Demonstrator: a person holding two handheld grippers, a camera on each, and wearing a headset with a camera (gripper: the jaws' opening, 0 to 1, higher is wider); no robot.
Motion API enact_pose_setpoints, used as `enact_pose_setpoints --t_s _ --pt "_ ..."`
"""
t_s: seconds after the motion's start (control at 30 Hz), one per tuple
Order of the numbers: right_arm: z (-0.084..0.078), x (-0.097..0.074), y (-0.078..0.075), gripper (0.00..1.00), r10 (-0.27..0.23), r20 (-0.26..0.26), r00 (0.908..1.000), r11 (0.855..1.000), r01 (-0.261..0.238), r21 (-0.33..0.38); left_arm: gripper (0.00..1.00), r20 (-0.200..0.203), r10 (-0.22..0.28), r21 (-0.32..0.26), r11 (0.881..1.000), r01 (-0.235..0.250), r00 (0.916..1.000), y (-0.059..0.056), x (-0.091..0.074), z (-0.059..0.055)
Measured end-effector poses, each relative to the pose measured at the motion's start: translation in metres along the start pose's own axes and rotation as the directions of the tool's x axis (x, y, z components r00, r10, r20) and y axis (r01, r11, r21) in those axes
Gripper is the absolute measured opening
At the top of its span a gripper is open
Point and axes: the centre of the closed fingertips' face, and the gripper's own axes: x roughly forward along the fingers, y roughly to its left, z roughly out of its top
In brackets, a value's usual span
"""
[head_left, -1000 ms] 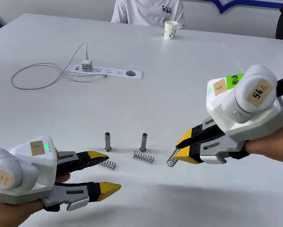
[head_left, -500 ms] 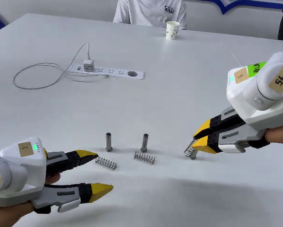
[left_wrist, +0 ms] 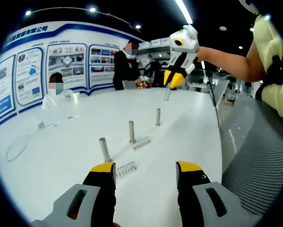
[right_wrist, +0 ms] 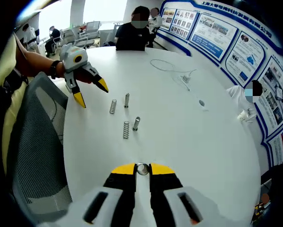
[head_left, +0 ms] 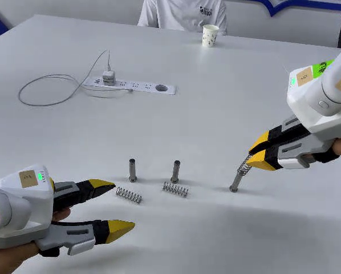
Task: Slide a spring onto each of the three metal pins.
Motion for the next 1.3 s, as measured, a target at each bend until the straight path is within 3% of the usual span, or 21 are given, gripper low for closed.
enact_pose_setpoints --t_s 0.2,0.43,1.3 --pt "-0.009 0.007 -0.014 0.11 -0.032 -0.032 0.999 0.999 0.032 0.002 0.52 -0.001 0.003 -0.002 1.0 -0.003 1.0 0.002 -0.001 -0.001" --pt "-0.016 0.019 -0.019 0.11 -0.028 -0.076 0.9967 1.0 0.027 -0.013 0.52 0.002 0.011 -0.008 1.0 -0.011 0.9999 0.004 -0.002 -0.002" --pt "-0.024 0.044 -0.018 0.11 0.014 -0.122 0.9925 1.0 -0.014 -0.001 0.52 -0.005 0.023 -0.014 1.0 -0.023 0.9997 0.009 -0.005 -0.006"
